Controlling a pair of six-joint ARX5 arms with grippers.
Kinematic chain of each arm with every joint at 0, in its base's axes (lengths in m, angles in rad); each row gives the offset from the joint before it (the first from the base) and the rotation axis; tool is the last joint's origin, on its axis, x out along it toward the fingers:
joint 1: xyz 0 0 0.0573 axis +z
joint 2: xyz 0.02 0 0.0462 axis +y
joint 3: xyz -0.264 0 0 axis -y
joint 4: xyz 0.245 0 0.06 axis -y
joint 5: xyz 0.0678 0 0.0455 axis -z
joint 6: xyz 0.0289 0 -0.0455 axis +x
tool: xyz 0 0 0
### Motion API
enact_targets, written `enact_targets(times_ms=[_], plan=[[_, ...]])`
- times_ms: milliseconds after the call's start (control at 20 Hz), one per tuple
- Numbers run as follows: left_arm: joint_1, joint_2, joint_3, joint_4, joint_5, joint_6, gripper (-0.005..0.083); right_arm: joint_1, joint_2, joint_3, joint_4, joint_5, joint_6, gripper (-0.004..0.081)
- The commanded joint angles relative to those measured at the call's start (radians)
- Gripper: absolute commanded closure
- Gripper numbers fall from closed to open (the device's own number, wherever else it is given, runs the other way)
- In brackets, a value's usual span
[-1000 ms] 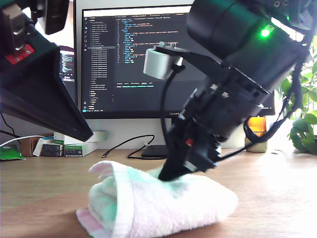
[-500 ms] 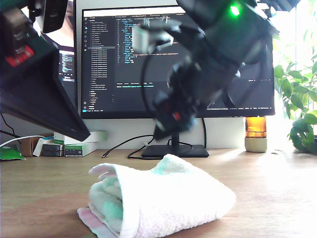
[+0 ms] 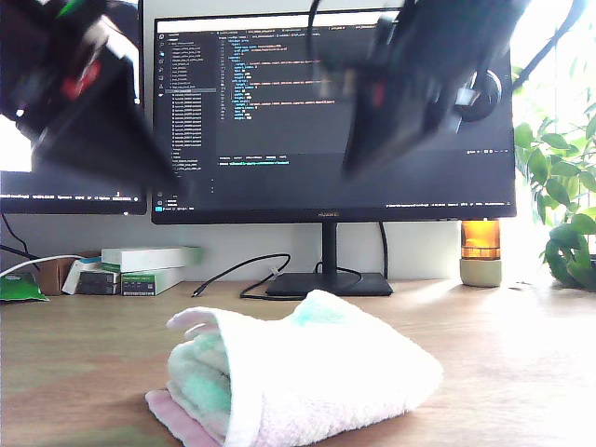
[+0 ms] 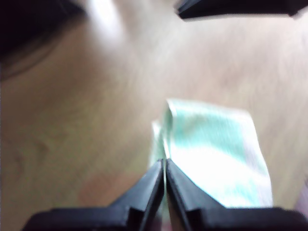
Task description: Fold the tea towel to a neat square and place it to the right
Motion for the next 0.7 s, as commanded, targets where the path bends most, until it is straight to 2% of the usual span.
enact_targets(times_ms=[0,150,300,350,450,550,650], plan=[[0.002,-0.021,-0.056,0.04,-0.003,-0.014,0.0797,0.008,-0.051,-0.041,0.018,0.003,0.037,0.0782],[0.002,-0.079,-0.114,0.082,-0.003,-0.054,0.0797,0.035,-0.153,-0.134,0.073,0.032,0.055,0.0782],[0.0,-0.18,-0.171,0.13,-0.003,-0.105,0.0797,0.073,-0.269,-0.27,0.201,0.018,0.056,0.0783],[-0.002,-0.215,-0.179,0.124,-0.003,-0.127,0.0797,0.084,-0.297,-0.313,0.246,-0.014,0.056,0.0782],[-0.013,-0.274,-0.183,0.095,0.002,-0.144,0.0797,0.089,-0.311,-0.368,0.269,-0.174,0.024,0.0782],[-0.037,-0.314,-0.183,0.074,0.005,-0.145,0.0797,0.066,-0.272,-0.38,0.266,-0.328,-0.123,0.0782],[-0.064,-0.336,-0.183,0.06,0.005,-0.151,0.0797,0.015,-0.202,-0.38,0.309,-0.515,-0.27,0.0782]])
